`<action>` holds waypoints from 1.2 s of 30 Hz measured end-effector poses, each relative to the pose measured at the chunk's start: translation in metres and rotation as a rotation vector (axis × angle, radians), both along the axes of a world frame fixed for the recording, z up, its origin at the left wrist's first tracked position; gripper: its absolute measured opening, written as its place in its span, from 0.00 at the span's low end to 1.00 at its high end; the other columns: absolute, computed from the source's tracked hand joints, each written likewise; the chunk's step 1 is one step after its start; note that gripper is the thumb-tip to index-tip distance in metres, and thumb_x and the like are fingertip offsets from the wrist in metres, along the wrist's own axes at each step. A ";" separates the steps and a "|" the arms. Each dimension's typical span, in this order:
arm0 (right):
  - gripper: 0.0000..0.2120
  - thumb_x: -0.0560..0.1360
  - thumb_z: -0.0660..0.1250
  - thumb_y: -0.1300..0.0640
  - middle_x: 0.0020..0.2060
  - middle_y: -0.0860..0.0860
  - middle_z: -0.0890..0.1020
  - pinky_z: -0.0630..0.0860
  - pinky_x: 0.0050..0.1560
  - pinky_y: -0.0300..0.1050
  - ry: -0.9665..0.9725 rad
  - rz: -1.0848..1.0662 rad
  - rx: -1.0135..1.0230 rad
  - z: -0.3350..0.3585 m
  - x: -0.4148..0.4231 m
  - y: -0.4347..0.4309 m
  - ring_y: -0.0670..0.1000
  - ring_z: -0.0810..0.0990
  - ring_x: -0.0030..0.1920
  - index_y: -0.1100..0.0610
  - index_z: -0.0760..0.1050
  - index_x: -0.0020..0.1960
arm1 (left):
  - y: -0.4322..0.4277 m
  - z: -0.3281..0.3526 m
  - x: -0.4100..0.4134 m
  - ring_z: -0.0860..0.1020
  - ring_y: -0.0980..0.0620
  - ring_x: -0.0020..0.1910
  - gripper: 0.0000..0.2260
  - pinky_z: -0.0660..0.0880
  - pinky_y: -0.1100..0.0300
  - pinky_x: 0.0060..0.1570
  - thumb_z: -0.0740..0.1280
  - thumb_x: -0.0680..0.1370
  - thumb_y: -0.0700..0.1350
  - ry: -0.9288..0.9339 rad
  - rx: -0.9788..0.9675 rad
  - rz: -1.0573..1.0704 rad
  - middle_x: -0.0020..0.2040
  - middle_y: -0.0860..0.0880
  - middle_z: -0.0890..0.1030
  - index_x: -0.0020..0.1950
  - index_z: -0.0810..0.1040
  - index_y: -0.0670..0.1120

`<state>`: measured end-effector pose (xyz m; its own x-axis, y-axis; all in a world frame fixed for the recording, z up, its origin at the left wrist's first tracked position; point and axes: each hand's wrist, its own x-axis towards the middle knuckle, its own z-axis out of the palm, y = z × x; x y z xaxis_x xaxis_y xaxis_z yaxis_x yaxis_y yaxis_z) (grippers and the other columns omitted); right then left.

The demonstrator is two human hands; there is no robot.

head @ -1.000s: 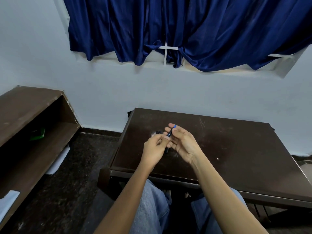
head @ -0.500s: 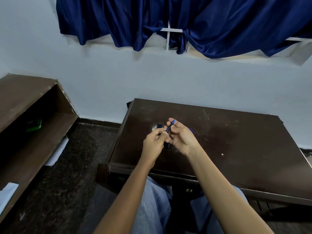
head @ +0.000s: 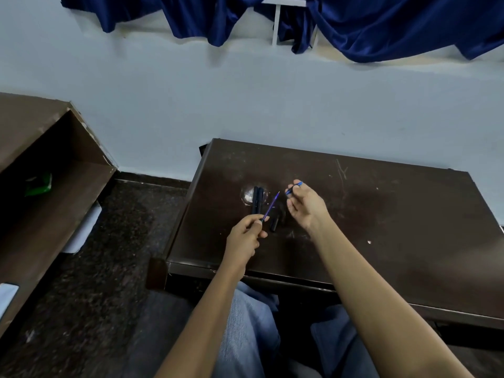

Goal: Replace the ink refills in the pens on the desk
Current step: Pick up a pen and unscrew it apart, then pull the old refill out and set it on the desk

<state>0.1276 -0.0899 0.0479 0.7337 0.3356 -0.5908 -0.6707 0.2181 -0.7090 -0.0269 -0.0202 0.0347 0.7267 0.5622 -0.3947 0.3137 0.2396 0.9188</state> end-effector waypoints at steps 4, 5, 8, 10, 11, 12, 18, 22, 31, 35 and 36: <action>0.07 0.72 0.69 0.66 0.37 0.54 0.80 0.79 0.45 0.45 -0.243 0.159 -0.547 -0.048 0.001 -0.003 0.51 0.78 0.37 0.61 0.80 0.49 | 0.005 -0.013 0.004 0.67 0.59 0.27 0.10 0.62 0.69 0.22 0.60 0.81 0.45 0.021 -0.006 0.025 0.35 0.51 0.77 0.55 0.81 0.53; 0.05 0.70 0.72 0.64 0.39 0.55 0.81 0.78 0.47 0.47 -0.304 0.212 -0.673 -0.057 0.000 -0.004 0.52 0.79 0.40 0.60 0.80 0.45 | 0.007 -0.016 0.005 0.67 0.59 0.27 0.10 0.63 0.69 0.22 0.60 0.81 0.45 0.027 -0.006 0.029 0.35 0.51 0.77 0.54 0.81 0.53; 0.07 0.67 0.75 0.61 0.44 0.56 0.83 0.77 0.46 0.44 -0.403 0.335 -0.869 -0.074 -0.005 -0.003 0.53 0.81 0.44 0.55 0.77 0.39 | 0.010 -0.023 0.007 0.67 0.58 0.27 0.10 0.63 0.69 0.22 0.60 0.81 0.44 0.050 -0.010 0.044 0.35 0.51 0.77 0.54 0.80 0.53; 0.08 0.67 0.75 0.59 0.47 0.56 0.83 0.78 0.51 0.47 -0.410 0.385 -0.925 -0.080 -0.007 -0.002 0.56 0.82 0.48 0.55 0.77 0.43 | 0.011 -0.028 0.009 0.67 0.58 0.27 0.10 0.63 0.68 0.22 0.60 0.81 0.44 0.058 -0.020 0.055 0.35 0.51 0.77 0.53 0.80 0.53; 0.08 0.68 0.75 0.59 0.47 0.56 0.83 0.79 0.52 0.49 -0.412 0.401 -0.944 -0.082 -0.007 -0.001 0.57 0.82 0.49 0.56 0.77 0.44 | 0.011 -0.029 0.011 0.67 0.58 0.27 0.10 0.63 0.69 0.22 0.60 0.81 0.44 0.063 -0.024 0.058 0.35 0.51 0.77 0.53 0.80 0.53; 0.08 0.69 0.74 0.58 0.48 0.56 0.83 0.79 0.53 0.50 -0.427 0.411 -0.963 -0.081 -0.007 -0.001 0.57 0.82 0.50 0.57 0.77 0.46 | 0.012 -0.031 0.012 0.68 0.58 0.27 0.10 0.64 0.69 0.22 0.60 0.80 0.44 0.066 -0.029 0.058 0.35 0.51 0.78 0.53 0.80 0.54; 0.10 0.73 0.69 0.49 0.39 0.51 0.83 0.77 0.47 0.45 -0.414 0.427 -0.724 -0.058 -0.024 0.001 0.49 0.80 0.42 0.55 0.81 0.46 | 0.012 -0.037 0.024 0.68 0.59 0.27 0.10 0.64 0.69 0.22 0.60 0.80 0.44 0.044 -0.070 0.069 0.35 0.51 0.78 0.55 0.80 0.52; 0.07 0.75 0.67 0.57 0.32 0.51 0.82 0.74 0.37 0.38 -0.323 0.539 -0.523 -0.044 -0.032 0.009 0.46 0.79 0.35 0.54 0.81 0.39 | 0.006 -0.042 0.031 0.70 0.59 0.28 0.10 0.65 0.68 0.24 0.60 0.81 0.45 0.053 -0.087 0.054 0.37 0.51 0.78 0.58 0.78 0.51; 0.04 0.75 0.68 0.57 0.35 0.48 0.81 0.74 0.43 0.39 -0.285 0.734 -0.457 -0.021 -0.003 0.052 0.43 0.79 0.37 0.53 0.79 0.42 | 0.021 -0.045 0.039 0.70 0.61 0.29 0.10 0.66 0.68 0.25 0.60 0.81 0.46 -0.062 -0.130 0.243 0.37 0.53 0.77 0.60 0.77 0.53; 0.07 0.77 0.66 0.61 0.34 0.50 0.81 0.74 0.39 0.39 -0.204 0.513 -0.343 -0.027 0.012 0.065 0.45 0.78 0.33 0.53 0.76 0.40 | 0.021 -0.053 0.043 0.69 0.60 0.28 0.09 0.66 0.69 0.25 0.61 0.81 0.46 -0.051 -0.118 0.250 0.35 0.52 0.77 0.56 0.79 0.54; 0.08 0.77 0.65 0.62 0.35 0.52 0.81 0.75 0.38 0.40 -0.198 0.414 -0.301 -0.026 0.022 0.068 0.47 0.77 0.32 0.54 0.75 0.40 | 0.020 -0.055 0.043 0.68 0.59 0.28 0.09 0.65 0.69 0.25 0.61 0.81 0.45 -0.050 -0.117 0.250 0.35 0.52 0.77 0.54 0.80 0.54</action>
<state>0.1501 -0.0215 0.0215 0.6828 0.4575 -0.5696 -0.5052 -0.2675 -0.8205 0.0159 -0.0001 -0.0199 0.5913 0.6792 -0.4348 0.1862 0.4096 0.8930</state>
